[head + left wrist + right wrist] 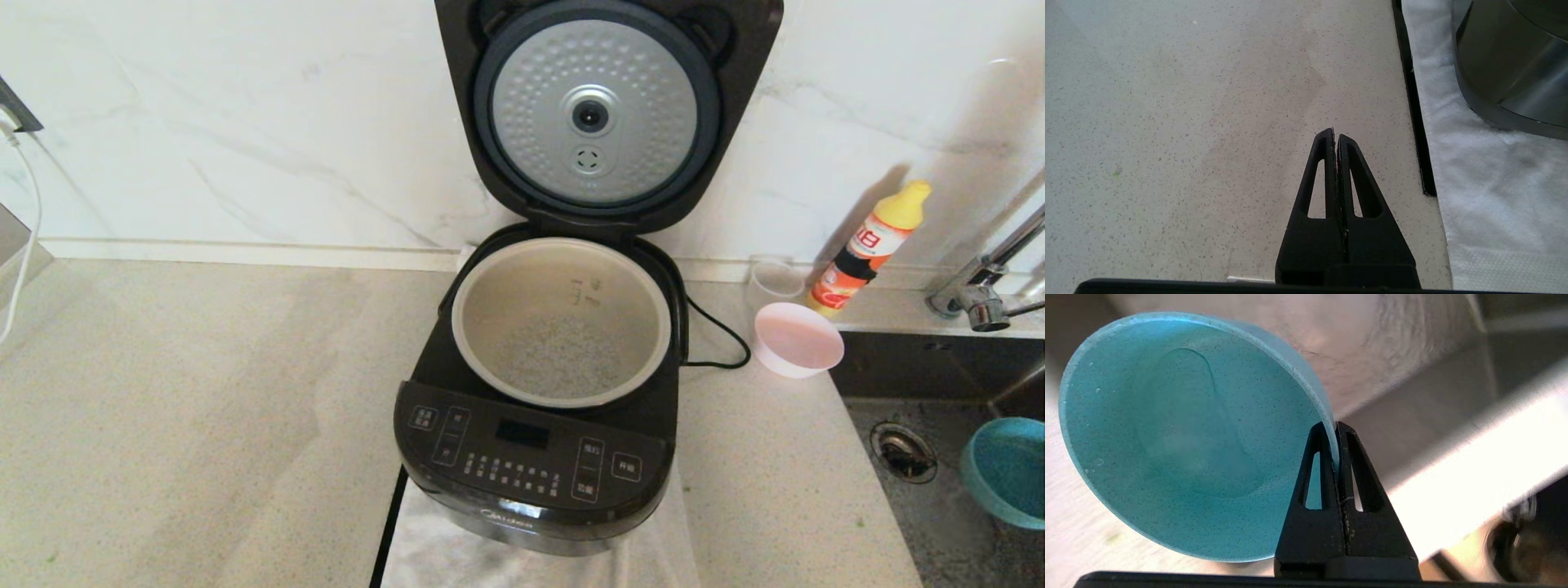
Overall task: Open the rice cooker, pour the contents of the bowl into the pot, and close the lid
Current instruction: Fill a bowl with water from the tap
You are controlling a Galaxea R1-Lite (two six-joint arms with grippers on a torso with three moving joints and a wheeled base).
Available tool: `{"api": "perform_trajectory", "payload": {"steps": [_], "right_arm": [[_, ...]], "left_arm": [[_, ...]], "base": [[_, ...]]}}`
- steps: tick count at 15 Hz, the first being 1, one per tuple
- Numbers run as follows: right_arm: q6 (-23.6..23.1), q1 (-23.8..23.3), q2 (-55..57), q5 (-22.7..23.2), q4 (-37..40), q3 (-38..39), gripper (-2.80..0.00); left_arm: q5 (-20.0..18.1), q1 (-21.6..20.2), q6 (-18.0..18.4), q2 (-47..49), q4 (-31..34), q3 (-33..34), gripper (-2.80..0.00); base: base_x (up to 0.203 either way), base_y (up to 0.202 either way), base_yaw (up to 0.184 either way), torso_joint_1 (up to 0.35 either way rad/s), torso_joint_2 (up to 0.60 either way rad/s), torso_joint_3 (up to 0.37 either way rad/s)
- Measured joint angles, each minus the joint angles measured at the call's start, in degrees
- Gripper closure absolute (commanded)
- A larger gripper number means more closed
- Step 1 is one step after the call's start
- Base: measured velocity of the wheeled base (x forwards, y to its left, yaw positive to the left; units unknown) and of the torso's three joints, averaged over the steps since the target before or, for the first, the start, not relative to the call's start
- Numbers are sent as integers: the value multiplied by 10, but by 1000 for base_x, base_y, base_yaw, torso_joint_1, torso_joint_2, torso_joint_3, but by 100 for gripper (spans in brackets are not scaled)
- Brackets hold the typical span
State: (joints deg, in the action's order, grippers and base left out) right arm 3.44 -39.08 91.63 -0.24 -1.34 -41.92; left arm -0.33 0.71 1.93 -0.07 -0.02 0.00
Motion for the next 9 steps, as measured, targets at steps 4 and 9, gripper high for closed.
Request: {"api": "perform_trajectory", "payload": {"steps": [4,9], "right_arm": [[6,-89,59,8,-5,-13,0],[25,-162,143,25,-2,-73,0]], "left_arm": [[0,0,0,0,0,0,0],[0,0,0,0,0,0,0]], "base": [[0,0,0,0,0,0],[0,0,0,0,0,0]]}}
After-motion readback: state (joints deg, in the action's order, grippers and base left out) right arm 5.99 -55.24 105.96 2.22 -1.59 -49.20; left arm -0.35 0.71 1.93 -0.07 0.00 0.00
